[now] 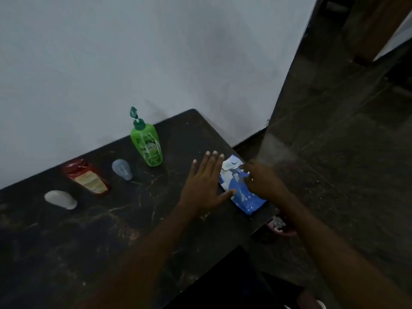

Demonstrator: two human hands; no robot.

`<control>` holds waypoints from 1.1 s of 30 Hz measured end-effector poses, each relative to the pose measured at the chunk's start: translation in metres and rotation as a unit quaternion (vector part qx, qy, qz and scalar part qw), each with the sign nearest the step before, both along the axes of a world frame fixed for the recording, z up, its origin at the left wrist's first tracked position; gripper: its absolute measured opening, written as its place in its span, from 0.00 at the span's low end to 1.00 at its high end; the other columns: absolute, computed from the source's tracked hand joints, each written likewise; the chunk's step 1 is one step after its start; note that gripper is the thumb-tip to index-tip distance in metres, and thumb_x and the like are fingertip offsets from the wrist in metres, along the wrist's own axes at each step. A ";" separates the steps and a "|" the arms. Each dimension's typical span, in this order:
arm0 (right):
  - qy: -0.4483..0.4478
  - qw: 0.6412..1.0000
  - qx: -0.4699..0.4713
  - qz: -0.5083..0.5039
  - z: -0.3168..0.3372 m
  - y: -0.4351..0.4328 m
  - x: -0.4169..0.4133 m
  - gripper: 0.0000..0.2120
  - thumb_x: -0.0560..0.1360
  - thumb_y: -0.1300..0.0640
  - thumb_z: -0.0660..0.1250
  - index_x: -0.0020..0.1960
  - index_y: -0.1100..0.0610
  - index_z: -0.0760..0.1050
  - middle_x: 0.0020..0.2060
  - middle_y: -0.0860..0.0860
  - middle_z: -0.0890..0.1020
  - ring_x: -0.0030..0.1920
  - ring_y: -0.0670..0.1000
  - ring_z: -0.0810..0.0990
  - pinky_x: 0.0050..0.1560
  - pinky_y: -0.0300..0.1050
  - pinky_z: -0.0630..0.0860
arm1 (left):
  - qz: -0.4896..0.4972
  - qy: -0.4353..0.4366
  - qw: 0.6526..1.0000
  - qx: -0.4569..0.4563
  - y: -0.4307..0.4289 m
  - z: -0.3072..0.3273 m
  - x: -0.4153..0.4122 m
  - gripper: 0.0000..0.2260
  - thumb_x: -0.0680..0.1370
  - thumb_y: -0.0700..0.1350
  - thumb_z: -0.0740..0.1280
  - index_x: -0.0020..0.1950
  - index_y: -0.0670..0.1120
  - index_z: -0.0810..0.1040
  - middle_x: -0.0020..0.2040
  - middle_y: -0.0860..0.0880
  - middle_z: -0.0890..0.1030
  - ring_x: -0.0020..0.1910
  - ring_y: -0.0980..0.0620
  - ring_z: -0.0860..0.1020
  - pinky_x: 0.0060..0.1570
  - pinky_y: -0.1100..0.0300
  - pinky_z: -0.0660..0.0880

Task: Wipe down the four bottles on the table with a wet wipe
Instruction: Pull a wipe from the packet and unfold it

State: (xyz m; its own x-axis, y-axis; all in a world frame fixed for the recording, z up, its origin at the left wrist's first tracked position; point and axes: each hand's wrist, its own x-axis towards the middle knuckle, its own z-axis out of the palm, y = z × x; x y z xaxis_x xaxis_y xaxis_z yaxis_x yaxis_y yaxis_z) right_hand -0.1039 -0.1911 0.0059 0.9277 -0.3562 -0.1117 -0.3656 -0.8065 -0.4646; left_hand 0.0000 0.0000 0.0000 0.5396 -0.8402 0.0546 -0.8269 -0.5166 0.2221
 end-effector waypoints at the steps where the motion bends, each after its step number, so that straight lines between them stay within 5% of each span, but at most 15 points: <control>1: 0.022 1.000 0.003 -0.008 -0.008 -0.001 0.001 0.17 0.77 0.56 0.68 0.65 0.53 0.74 0.57 0.50 0.76 0.50 0.49 0.77 0.51 0.46 0.77 | -0.002 0.017 1.000 0.013 -0.003 -0.008 -0.002 0.47 0.76 0.77 0.52 0.84 0.48 0.44 0.84 0.47 0.46 0.83 0.49 0.40 0.80 0.39 0.47; 10: 0.069 0.995 0.067 0.023 -0.062 -0.008 0.007 0.27 0.73 0.60 0.71 0.70 0.48 0.70 0.50 0.49 0.77 0.44 0.45 0.76 0.44 0.39 0.71 | -0.017 0.076 0.996 0.039 -0.017 -0.080 -0.007 0.48 0.75 0.77 0.54 0.84 0.50 0.41 0.84 0.49 0.43 0.83 0.50 0.40 0.80 0.40 0.45; 18: 0.010 0.999 0.017 0.035 -0.081 -0.003 0.005 0.05 0.72 0.58 0.70 0.48 0.58 0.81 0.47 0.53 0.79 0.48 0.54 0.80 0.49 0.48 0.77 | -0.011 0.056 0.998 0.025 -0.014 -0.112 -0.014 0.46 0.77 0.76 0.53 0.84 0.50 0.43 0.84 0.50 0.44 0.83 0.49 0.40 0.80 0.41 0.46; 21: -0.040 0.997 0.059 -0.024 -0.082 -0.001 0.000 0.08 0.75 0.59 0.70 0.54 0.56 0.82 0.49 0.48 0.80 0.48 0.49 0.80 0.50 0.42 0.75 | -0.005 0.043 0.999 0.016 -0.017 -0.117 -0.015 0.44 0.77 0.76 0.51 0.84 0.51 0.46 0.84 0.49 0.46 0.83 0.48 0.42 0.80 0.40 0.46; 27: -0.125 0.968 0.207 -0.067 -0.093 -0.016 -0.006 0.03 0.74 0.61 0.72 0.44 0.54 0.82 0.38 0.49 0.85 0.39 0.48 0.85 0.42 0.44 0.82 | -0.005 0.009 1.000 0.000 -0.018 -0.128 -0.013 0.41 0.78 0.75 0.50 0.84 0.52 0.50 0.84 0.49 0.49 0.83 0.48 0.45 0.80 0.40 0.47; 33: -0.203 0.922 0.322 -0.074 -0.092 -0.019 -0.011 0.06 0.72 0.71 0.71 0.48 0.65 0.80 0.41 0.57 0.85 0.40 0.47 0.84 0.42 0.38 0.81 | -0.004 -0.010 1.000 -0.008 -0.015 -0.128 -0.014 0.40 0.78 0.74 0.51 0.84 0.52 0.52 0.84 0.49 0.50 0.83 0.48 0.46 0.80 0.41 0.48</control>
State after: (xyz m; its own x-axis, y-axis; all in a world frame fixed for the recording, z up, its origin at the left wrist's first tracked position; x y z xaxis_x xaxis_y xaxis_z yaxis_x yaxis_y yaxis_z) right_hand -0.1153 -0.2099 -0.0862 0.8858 -0.4641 0.0012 -0.1402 -0.2701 -0.9526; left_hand -0.0145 -0.0152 -0.1280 0.5312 -0.8436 0.0792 -0.8355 -0.5060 0.2144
